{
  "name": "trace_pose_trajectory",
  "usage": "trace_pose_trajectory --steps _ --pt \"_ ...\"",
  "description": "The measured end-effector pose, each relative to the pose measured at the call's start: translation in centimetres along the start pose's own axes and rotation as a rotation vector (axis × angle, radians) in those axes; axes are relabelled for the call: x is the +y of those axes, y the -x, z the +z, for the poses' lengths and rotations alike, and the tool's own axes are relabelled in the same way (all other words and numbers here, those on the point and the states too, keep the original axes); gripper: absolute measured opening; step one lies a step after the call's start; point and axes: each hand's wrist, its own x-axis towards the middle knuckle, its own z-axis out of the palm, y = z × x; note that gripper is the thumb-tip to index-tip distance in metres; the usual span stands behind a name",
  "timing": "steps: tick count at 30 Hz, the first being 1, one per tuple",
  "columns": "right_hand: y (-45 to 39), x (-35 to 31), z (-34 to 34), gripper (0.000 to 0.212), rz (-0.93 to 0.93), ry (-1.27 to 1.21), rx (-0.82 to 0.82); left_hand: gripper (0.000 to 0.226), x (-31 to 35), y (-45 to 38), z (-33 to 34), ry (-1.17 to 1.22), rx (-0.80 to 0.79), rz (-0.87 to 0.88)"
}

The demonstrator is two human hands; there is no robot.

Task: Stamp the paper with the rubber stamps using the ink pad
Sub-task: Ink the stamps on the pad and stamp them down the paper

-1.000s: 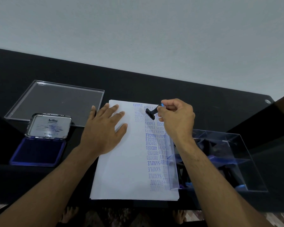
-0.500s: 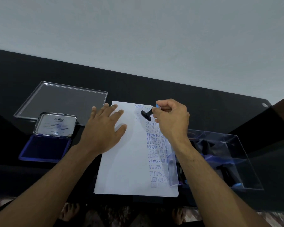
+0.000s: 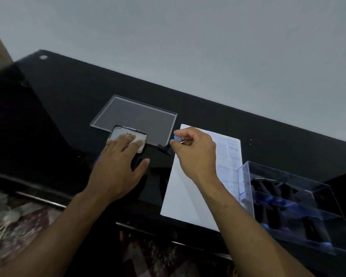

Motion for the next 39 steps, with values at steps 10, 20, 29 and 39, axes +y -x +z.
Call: trace_pose_trajectory --steps 10,20,29,39 --pt "2.5 -3.3 5.3 0.022 -0.132 0.053 -0.160 0.068 -6.9 4.0 -2.0 -0.018 -0.012 -0.131" --pt "2.7 -5.3 7.6 0.022 -0.216 0.175 -0.252 0.080 -9.8 4.4 -1.9 -0.127 -0.064 -0.079" --pt "2.5 -5.8 8.9 0.026 -0.252 0.270 -0.333 0.081 -10.2 4.5 -1.4 -0.166 -0.053 -0.086" --pt "2.8 -5.2 9.5 0.030 -0.337 0.397 -0.412 0.079 -10.3 4.6 -1.2 -0.177 -0.028 -0.084"
